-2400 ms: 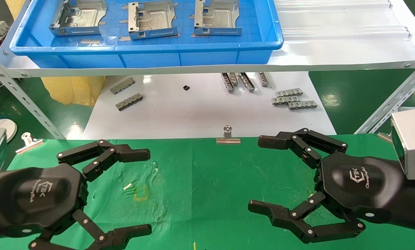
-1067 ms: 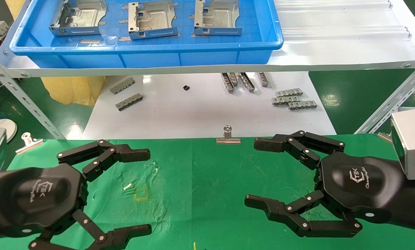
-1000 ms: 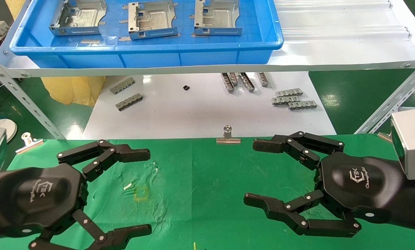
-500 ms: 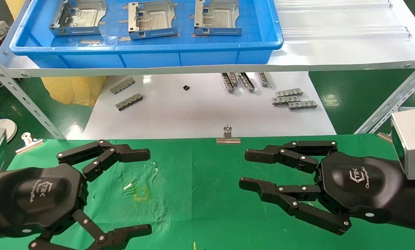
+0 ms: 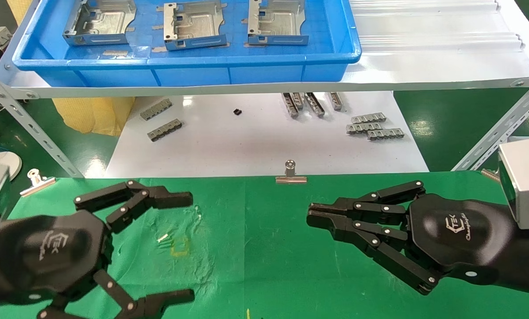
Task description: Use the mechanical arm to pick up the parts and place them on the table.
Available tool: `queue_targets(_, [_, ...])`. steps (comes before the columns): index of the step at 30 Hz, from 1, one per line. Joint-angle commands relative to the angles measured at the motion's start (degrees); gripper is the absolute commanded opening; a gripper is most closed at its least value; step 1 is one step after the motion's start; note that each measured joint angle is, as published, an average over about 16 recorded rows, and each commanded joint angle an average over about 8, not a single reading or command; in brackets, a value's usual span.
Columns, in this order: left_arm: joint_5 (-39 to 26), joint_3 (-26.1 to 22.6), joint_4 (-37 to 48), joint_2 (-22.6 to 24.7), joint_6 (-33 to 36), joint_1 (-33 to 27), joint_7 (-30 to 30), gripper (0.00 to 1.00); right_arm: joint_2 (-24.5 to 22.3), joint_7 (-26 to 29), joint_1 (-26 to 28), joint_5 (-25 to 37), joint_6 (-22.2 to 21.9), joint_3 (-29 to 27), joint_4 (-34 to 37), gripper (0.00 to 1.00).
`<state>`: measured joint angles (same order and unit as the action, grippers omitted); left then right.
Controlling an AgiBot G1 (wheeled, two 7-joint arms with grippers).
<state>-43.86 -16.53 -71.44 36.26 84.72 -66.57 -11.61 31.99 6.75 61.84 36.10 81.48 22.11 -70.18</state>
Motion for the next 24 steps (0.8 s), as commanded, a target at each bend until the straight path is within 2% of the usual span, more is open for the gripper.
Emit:
queue_targets(1, [-0.3,0.1,0.1,0.1,-0.4,-1.1,-0.3,1.00,0.0,0.0,0.0,0.0,0.0,0.0,0.0,0.00])
queue_targets(8, [-7.0,-2.8,9.9,5.2,-1.6,-14.8,-1.7,1.00,0.0,0.0,0.0,0.0,0.0,0.0,0.0,0.00])
queue_targets(14, [-16.8,-7.3,26.9,12.5,-4.8,-29.3,-1.8,1.00,0.0,0.0,0.0,0.0,0.0,0.0,0.0,0.00])
queue_targets(19, [-24.5,-10.5,43.3,19.6,-13.6,-39.1,-1.2,1.00,0.0,0.0,0.0,0.0,0.0,0.0,0.0,0.00])
queue_targets(24, [-28.9,-12.2,55.4,25.9,-23.7,-44.6,-1.5,1.00,0.0,0.0,0.0,0.0,0.0,0.0,0.0,0.00])
